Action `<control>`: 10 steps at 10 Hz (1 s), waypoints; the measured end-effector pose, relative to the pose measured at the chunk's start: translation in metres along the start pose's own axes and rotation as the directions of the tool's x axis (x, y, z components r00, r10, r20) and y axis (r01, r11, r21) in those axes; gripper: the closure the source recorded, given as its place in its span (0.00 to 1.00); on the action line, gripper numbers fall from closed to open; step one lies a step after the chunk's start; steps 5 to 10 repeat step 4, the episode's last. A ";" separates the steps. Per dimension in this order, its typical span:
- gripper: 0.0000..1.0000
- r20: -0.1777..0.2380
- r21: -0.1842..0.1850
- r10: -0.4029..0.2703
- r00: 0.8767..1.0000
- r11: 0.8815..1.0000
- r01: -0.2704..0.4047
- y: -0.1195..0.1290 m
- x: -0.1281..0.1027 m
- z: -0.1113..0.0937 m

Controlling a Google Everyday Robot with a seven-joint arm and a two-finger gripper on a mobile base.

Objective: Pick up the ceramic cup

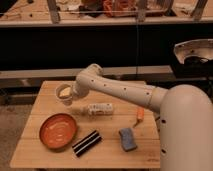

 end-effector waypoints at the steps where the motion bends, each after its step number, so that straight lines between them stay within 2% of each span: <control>1: 1.00 -0.003 -0.007 -0.003 1.000 1.000 0.003 -0.002 0.001 -0.005; 2: 1.00 -0.008 -0.012 -0.004 1.000 1.000 0.004 -0.001 0.002 -0.010; 4: 1.00 -0.014 0.005 -0.012 1.000 1.000 0.012 0.000 0.001 -0.018; 10: 1.00 -0.014 0.005 -0.012 1.000 1.000 0.012 0.000 0.001 -0.018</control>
